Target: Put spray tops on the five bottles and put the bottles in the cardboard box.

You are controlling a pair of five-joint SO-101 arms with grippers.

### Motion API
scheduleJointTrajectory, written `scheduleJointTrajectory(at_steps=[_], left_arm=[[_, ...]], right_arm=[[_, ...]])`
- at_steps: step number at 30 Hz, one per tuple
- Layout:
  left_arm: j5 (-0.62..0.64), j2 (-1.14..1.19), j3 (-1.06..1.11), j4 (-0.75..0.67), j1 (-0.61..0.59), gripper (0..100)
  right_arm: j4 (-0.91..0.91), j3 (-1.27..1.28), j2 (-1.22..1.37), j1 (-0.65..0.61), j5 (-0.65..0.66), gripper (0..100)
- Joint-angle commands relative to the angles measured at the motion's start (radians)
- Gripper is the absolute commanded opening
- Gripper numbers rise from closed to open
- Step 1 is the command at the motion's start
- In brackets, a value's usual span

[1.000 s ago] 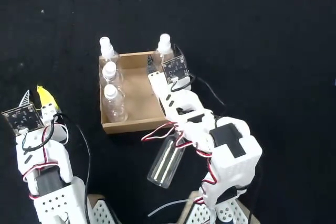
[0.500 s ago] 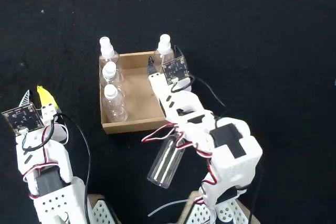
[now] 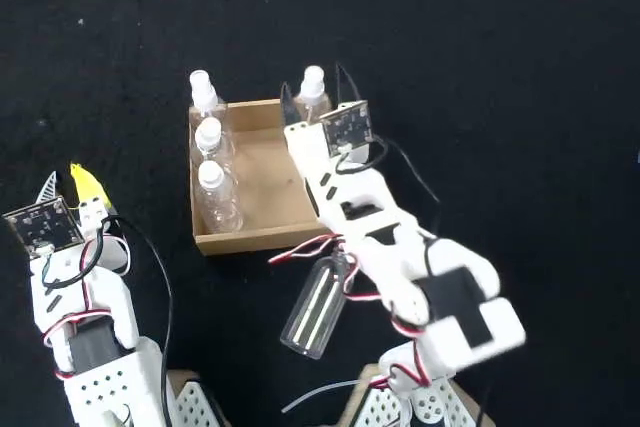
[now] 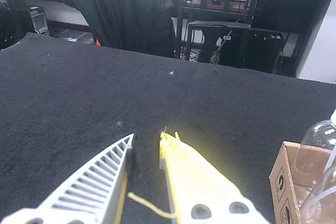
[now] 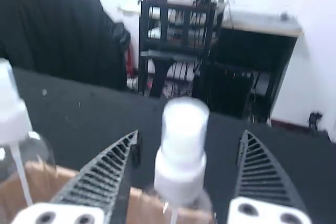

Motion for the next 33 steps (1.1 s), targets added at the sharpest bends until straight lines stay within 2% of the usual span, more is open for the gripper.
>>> scheduleJointTrajectory(at_steps=[1, 7, 14, 20, 33], left_arm=[[-0.008, -0.015, 0.022, 0.005, 0.008, 6], [-0.006, -0.015, 0.022, 0.005, 0.008, 6], [-0.006, -0.015, 0.022, 0.006, 0.008, 6], [-0.005, -0.014, 0.022, 0.006, 0.008, 6], [-0.008, -0.014, 0.022, 0.032, 0.013, 6]], right_arm=[[0.132, 0.001, -0.214, -0.018, -0.006, 25.5], [0.451, -0.108, -0.507, -0.015, -0.008, 25.5], [1.111, -0.315, -0.765, 0.017, -0.009, 25.2], [1.588, -0.429, -0.955, 0.149, -0.009, 25.1], [2.053, -0.424, -1.182, 0.167, -0.003, 25.1]])
